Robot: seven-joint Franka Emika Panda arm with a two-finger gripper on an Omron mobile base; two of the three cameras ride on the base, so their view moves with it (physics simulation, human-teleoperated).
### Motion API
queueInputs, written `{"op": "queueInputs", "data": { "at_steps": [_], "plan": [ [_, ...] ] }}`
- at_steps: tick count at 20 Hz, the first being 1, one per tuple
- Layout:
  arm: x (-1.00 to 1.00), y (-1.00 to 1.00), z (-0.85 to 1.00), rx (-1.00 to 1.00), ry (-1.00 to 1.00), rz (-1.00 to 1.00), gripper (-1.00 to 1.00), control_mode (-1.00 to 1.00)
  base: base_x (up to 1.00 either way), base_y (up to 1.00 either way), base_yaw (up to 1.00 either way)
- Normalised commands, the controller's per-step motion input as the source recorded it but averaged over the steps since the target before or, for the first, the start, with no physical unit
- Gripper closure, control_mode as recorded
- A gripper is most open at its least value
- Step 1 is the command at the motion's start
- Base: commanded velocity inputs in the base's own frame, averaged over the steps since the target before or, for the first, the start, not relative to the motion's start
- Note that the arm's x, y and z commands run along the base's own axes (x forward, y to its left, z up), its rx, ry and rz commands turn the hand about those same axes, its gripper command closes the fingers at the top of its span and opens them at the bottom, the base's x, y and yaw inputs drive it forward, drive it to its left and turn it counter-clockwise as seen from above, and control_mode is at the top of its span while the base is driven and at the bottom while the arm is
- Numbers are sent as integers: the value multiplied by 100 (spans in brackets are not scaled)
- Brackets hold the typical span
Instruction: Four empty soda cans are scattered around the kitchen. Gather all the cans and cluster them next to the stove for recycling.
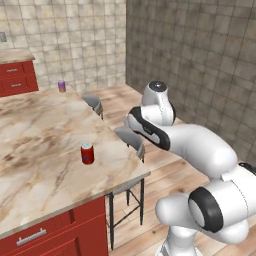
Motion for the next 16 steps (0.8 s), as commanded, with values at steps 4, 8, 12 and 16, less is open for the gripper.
{"op": "queueInputs", "data": {
  "at_steps": [4, 8, 12, 16],
  "plan": [
    [-6, 18, 0, 0, 0, -2, -100, -100, 0, 0, 0],
    [0, 12, 0, 1, 2, -1, -100, -100, 0, 0, 0],
    [0, 7, 0, 1, 1, 4, -100, -100, 0, 0, 0],
    [0, 0, -1, 0, 0, 21, -100, -100, 0, 0, 0]
  ]
}}
